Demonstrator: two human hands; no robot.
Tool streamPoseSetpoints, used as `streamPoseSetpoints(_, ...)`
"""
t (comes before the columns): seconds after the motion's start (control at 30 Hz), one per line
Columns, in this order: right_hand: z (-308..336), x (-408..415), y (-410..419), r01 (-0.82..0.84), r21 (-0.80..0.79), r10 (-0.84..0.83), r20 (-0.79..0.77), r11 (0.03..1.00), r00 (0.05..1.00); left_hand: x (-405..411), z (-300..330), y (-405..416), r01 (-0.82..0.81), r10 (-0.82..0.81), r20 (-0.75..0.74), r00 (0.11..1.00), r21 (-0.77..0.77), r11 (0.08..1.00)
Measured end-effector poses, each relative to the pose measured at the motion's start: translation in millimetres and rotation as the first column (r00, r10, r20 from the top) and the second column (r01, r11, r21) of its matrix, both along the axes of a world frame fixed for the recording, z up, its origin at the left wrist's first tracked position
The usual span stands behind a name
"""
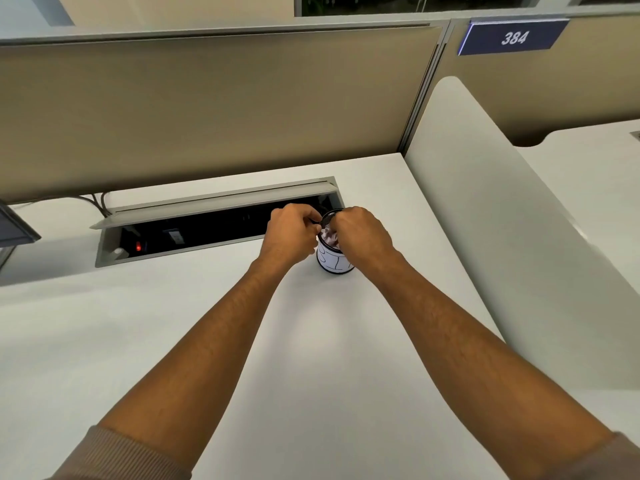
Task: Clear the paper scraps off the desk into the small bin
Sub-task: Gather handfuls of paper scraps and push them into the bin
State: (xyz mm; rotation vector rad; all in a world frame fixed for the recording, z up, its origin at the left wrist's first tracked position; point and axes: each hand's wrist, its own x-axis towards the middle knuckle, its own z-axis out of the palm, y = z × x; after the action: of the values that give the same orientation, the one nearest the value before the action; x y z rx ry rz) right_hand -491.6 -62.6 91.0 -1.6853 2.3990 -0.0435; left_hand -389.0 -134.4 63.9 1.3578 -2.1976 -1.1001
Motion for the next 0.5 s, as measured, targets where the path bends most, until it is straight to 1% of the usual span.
streamPoseSetpoints(0.1, 6.0, -5.4, -0.2, 0.033, 0.060, -0.040, 0.116, 0.998, 0.992, -0.2, 0.2, 0.0, -0.006, 0.006, 0.003, 1.000, -0.009, 1.000)
streamPoseSetpoints(0.23, 24.9, -21.9, 1.5, 0.043, 0.022, -0.047, 0.249, 0.999, 0.967, 0.4, -0.5, -1.5, -0.010, 0.010, 0.006, 1.000, 0.002, 1.000)
streamPoseSetpoints(0.4, 25.3, -24.9, -3.3, 0.145, -0.084, -0.116, 0.281, 0.986, 0.953, 0.1, 0.3, -1.2, -0.018, 0.018, 0.002, 1.000, 0.008, 1.000)
streamPoseSetpoints(0.5, 7.7, -17.7, -8.2, 0.170, -0.016, -0.159, 0.282, 0.985, 0.946, -0.1, -1.1, -1.8, -0.014, 0.014, 0.001, 1.000, 0.024, 1.000)
